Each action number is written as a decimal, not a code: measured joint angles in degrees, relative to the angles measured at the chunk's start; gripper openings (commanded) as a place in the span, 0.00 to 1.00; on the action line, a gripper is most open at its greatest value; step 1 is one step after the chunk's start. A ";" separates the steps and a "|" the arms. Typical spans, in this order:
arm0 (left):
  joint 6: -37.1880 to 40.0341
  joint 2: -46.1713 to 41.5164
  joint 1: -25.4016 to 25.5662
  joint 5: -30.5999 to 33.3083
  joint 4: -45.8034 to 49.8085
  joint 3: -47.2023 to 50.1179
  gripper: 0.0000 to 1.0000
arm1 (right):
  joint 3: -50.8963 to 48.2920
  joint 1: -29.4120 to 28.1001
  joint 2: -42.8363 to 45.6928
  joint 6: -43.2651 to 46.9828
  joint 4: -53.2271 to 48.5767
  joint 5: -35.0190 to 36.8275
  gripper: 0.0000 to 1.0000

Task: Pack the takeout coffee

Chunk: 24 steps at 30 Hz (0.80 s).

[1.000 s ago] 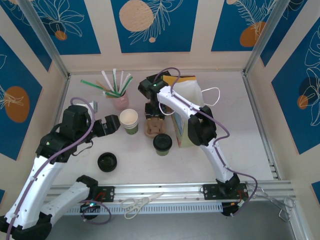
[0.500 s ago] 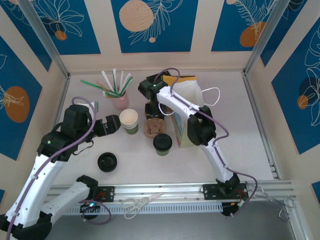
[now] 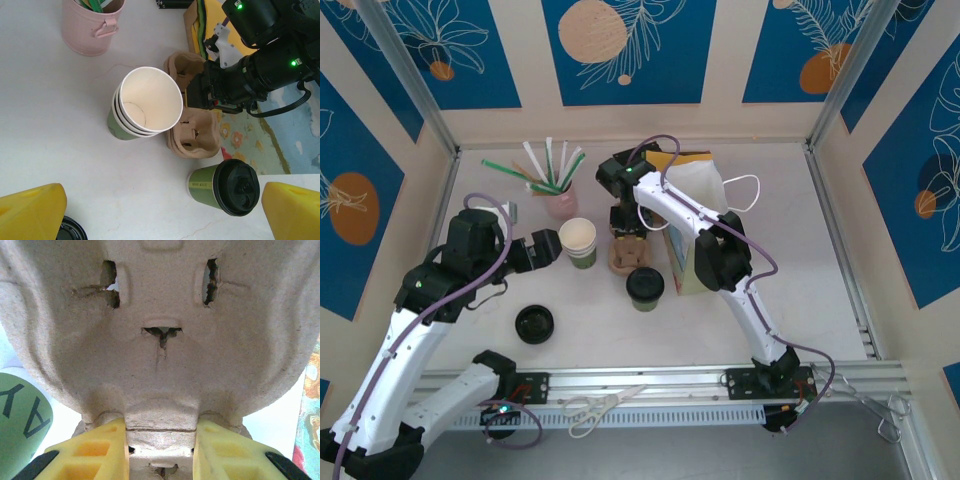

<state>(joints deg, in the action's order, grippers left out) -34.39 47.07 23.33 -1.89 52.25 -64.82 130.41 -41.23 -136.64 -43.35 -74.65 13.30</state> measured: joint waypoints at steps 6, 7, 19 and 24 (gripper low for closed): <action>0.00 0.00 0.00 -0.04 -0.39 0.07 1.00 | 1.62 -0.44 0.02 0.00 -1.01 0.72 0.31; 0.00 0.00 0.00 -0.04 -0.42 0.07 1.00 | 1.70 -0.57 0.02 0.00 -1.14 0.87 0.31; 0.00 -0.02 0.00 -0.94 -0.72 0.76 1.00 | 2.60 -1.20 1.42 0.22 -2.93 1.75 0.31; -0.07 -0.02 -0.04 -2.75 -1.79 1.40 1.00 | 2.67 -1.18 1.75 0.22 -2.95 1.75 0.31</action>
<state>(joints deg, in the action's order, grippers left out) -34.46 47.05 23.29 -4.64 50.46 -63.42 133.08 -42.41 -134.89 -43.13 -77.60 15.05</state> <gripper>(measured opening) 0.998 0.314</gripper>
